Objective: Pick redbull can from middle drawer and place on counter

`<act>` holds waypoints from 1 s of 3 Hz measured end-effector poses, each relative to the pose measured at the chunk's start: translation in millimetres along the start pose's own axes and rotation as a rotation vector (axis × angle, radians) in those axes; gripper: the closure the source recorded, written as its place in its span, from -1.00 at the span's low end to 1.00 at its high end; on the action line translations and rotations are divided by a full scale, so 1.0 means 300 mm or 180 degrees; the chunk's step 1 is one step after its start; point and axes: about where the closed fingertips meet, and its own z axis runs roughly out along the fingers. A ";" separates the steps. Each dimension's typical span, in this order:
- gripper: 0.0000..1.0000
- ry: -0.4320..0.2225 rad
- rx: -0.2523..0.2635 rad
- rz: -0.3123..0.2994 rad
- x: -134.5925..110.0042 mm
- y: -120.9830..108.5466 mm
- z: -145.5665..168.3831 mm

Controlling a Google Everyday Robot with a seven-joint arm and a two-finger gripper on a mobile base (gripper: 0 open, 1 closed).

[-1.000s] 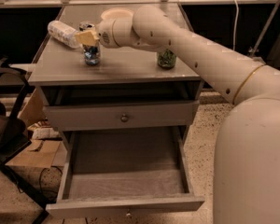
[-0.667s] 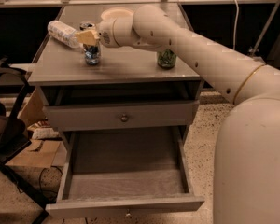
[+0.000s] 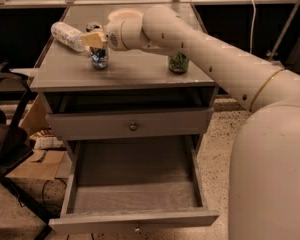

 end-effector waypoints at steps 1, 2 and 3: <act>-0.81 0.0000 0.0000 0.0000 0.000 0.000 0.000; -1.00 0.0000 0.0000 0.0000 0.000 0.000 0.000; -1.00 0.0000 0.0000 0.0000 0.000 0.000 0.000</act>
Offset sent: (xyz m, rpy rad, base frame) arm 0.0000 0.0000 0.0000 0.0000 0.0000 0.0000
